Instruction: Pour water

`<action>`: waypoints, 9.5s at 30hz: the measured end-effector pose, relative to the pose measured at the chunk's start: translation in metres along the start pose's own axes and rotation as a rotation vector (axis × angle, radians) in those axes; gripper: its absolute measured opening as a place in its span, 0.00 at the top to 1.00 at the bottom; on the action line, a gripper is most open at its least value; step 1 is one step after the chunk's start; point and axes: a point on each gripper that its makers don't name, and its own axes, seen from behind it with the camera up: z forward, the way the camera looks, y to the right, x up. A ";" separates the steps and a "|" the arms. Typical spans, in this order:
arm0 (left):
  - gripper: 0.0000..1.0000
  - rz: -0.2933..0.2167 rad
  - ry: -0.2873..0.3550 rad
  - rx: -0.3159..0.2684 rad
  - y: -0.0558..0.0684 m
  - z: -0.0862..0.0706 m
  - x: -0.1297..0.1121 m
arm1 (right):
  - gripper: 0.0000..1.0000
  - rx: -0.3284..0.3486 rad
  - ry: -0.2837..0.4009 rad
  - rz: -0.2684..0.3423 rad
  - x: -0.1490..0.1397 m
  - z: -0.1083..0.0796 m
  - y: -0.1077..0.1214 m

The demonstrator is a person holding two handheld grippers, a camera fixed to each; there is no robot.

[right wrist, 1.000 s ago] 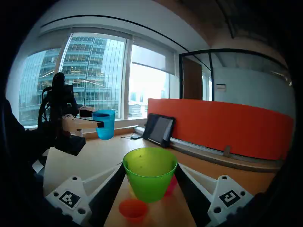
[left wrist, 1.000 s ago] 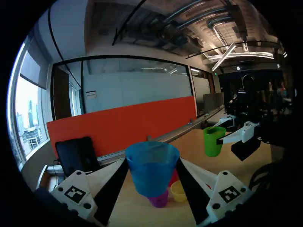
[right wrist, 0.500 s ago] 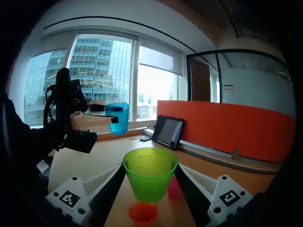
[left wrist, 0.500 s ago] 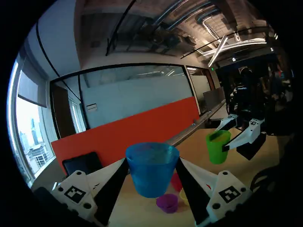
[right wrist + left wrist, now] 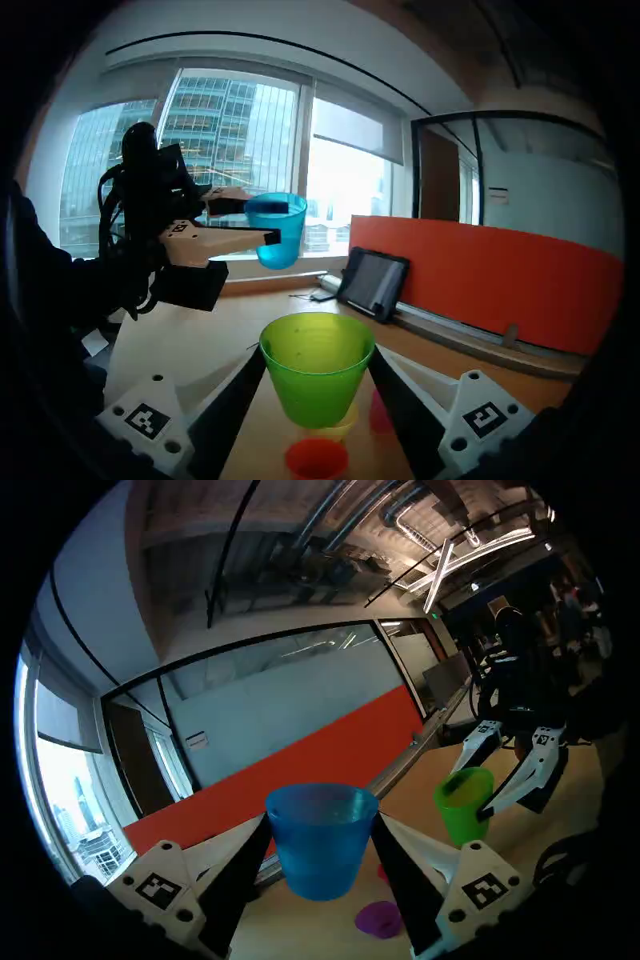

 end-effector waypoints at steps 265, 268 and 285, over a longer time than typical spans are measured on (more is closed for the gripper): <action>0.14 -0.128 -0.133 -0.025 -0.028 0.025 0.032 | 0.09 0.035 0.093 0.012 0.008 0.015 -0.012; 0.14 -0.195 -0.133 -0.034 -0.028 0.021 0.028 | 0.09 0.032 0.095 0.011 0.010 0.015 -0.012; 0.14 -0.357 -0.140 -0.027 -0.027 0.000 -0.008 | 0.09 -0.009 0.084 0.004 0.016 0.004 -0.002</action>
